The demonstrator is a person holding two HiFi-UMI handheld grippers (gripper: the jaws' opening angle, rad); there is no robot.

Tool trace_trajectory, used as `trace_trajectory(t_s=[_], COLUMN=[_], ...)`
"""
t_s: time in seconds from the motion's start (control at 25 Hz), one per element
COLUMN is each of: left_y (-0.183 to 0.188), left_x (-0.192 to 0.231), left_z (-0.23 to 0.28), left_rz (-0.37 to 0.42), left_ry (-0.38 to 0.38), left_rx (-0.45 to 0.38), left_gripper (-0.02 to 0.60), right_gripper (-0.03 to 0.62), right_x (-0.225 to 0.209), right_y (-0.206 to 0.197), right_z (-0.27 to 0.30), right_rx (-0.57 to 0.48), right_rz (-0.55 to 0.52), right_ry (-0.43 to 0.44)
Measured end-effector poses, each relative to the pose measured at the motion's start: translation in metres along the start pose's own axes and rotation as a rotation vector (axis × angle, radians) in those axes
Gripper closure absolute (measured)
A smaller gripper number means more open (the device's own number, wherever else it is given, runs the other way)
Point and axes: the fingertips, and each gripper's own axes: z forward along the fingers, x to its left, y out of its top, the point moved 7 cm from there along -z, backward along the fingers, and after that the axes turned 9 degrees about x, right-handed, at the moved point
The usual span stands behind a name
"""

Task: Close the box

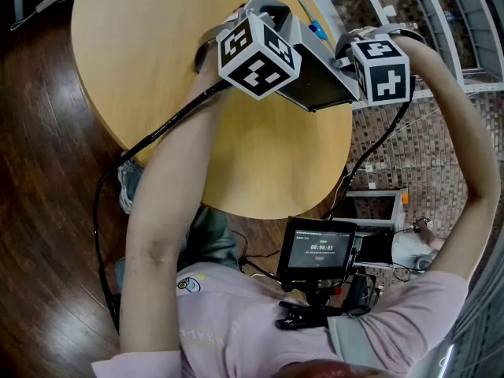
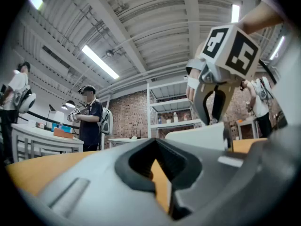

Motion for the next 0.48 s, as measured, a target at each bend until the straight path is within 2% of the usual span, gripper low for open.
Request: trace_trajectory(t_s=[0.08, 0.16, 0.32, 0.48], left_y=[0.001, 0.0, -0.007, -0.003], left_x=[-0.001, -0.001, 0.002, 0.001], left_z=[0.003, 0.004, 0.002, 0.001], left_rz=[0.0, -0.001, 0.011, 0.017], left_ry=[0.005, 0.005, -0.003, -0.002], left_rx=[-0.004, -0.005, 0.007, 0.02], left_gripper=[0.6, 0.6, 0.6, 0.6], right_gripper=[0.507, 0.507, 0.508, 0.505], right_x=[0.0, -0.001, -0.005, -0.004], right_y=[-0.006, -0.006, 0.004, 0.008], right_z=[0.005, 0.008, 0.009, 0.006], right_rx=[0.008, -0.003, -0.017, 0.112], right_rz=[0.118, 0.175, 0.168, 0.126], right_ry=[0.08, 0.132, 0.132, 0.162])
